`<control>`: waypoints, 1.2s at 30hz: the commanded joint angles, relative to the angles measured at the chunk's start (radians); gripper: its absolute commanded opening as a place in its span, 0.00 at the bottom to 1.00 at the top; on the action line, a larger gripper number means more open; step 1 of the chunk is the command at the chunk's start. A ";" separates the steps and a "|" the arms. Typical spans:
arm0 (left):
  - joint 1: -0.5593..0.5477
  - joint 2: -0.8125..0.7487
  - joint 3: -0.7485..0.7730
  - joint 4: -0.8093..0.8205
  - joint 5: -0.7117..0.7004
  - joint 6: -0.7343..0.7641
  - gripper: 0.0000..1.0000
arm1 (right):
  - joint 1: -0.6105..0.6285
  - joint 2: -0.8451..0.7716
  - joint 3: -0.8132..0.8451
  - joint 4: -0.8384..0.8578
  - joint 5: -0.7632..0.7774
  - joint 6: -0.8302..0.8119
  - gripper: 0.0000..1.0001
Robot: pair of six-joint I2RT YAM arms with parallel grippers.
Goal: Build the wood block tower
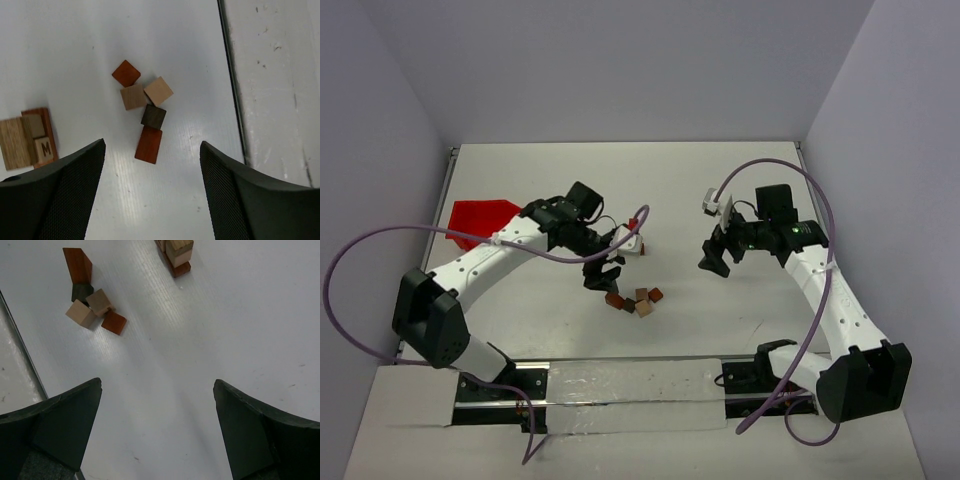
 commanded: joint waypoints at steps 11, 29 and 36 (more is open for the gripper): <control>-0.043 0.422 0.432 -0.441 -0.015 0.674 0.82 | -0.069 0.081 -0.033 0.109 -0.119 0.094 1.00; -0.193 0.521 0.367 -0.307 -0.143 0.865 0.64 | -0.145 0.175 -0.010 0.106 -0.176 0.086 1.00; -0.212 0.551 0.348 -0.253 -0.176 0.891 0.64 | -0.146 0.186 -0.007 0.098 -0.182 0.077 1.00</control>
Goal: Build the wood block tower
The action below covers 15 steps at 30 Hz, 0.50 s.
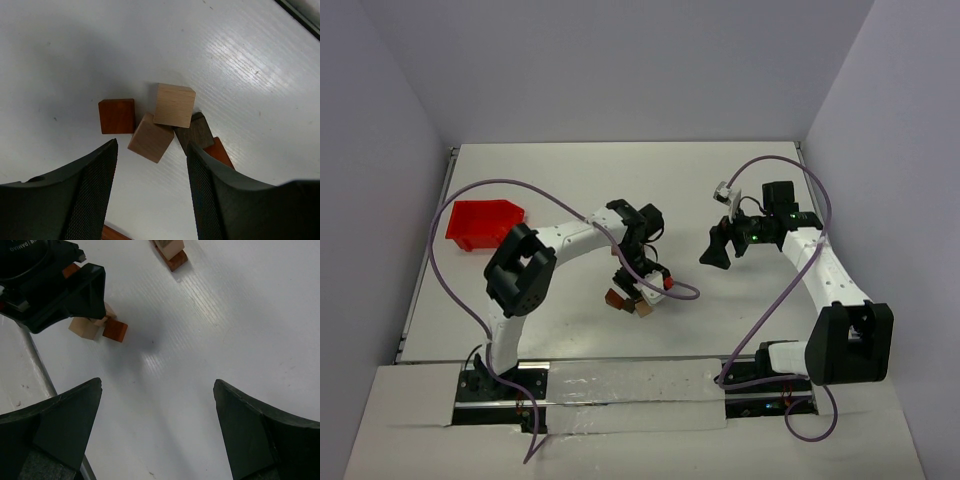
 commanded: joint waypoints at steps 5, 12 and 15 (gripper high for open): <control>-0.017 0.031 0.000 0.039 -0.002 0.073 0.64 | -0.007 0.019 0.027 0.018 -0.032 -0.012 1.00; -0.032 0.024 -0.071 0.079 -0.046 0.068 0.62 | -0.007 0.026 0.033 0.015 -0.034 -0.014 1.00; -0.032 0.029 -0.078 0.079 -0.056 0.054 0.56 | -0.006 0.031 0.035 0.016 -0.034 -0.013 1.00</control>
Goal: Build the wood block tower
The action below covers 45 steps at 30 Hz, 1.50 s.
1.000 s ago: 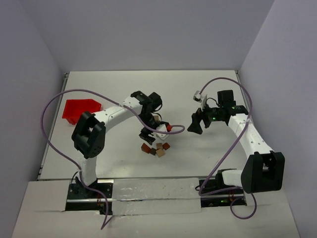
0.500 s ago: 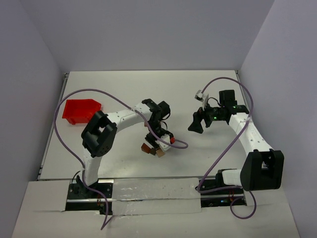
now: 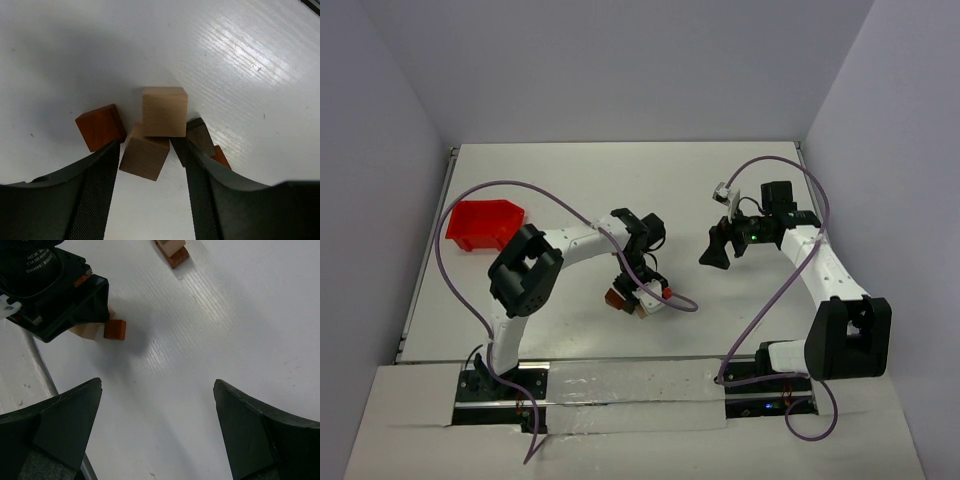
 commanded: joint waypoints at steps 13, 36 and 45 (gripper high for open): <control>-0.002 -0.093 -0.084 0.138 -0.029 -0.150 0.30 | -0.007 0.008 0.041 0.008 -0.034 -0.016 1.00; 0.297 -0.187 0.248 0.091 0.024 -0.779 0.01 | 0.000 -0.004 0.080 0.002 0.003 0.027 1.00; 0.326 -0.060 0.357 0.061 0.004 -0.794 0.06 | 0.004 0.011 0.088 -0.005 0.015 0.030 1.00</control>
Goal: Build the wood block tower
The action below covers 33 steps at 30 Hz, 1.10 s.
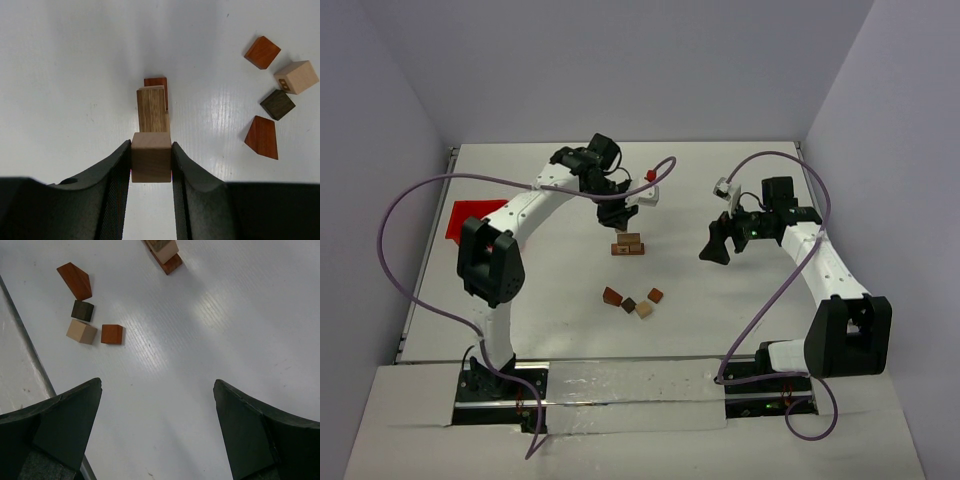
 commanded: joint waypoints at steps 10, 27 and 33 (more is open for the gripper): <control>0.010 0.079 0.054 0.015 -0.019 -0.038 0.16 | 0.012 0.011 0.056 -0.008 0.006 0.008 1.00; -0.006 0.136 0.079 0.041 -0.036 -0.092 0.22 | 0.018 0.033 0.062 -0.015 0.015 0.004 1.00; -0.017 0.144 0.073 0.056 -0.064 -0.106 0.22 | 0.021 0.039 0.065 -0.024 0.015 -0.001 1.00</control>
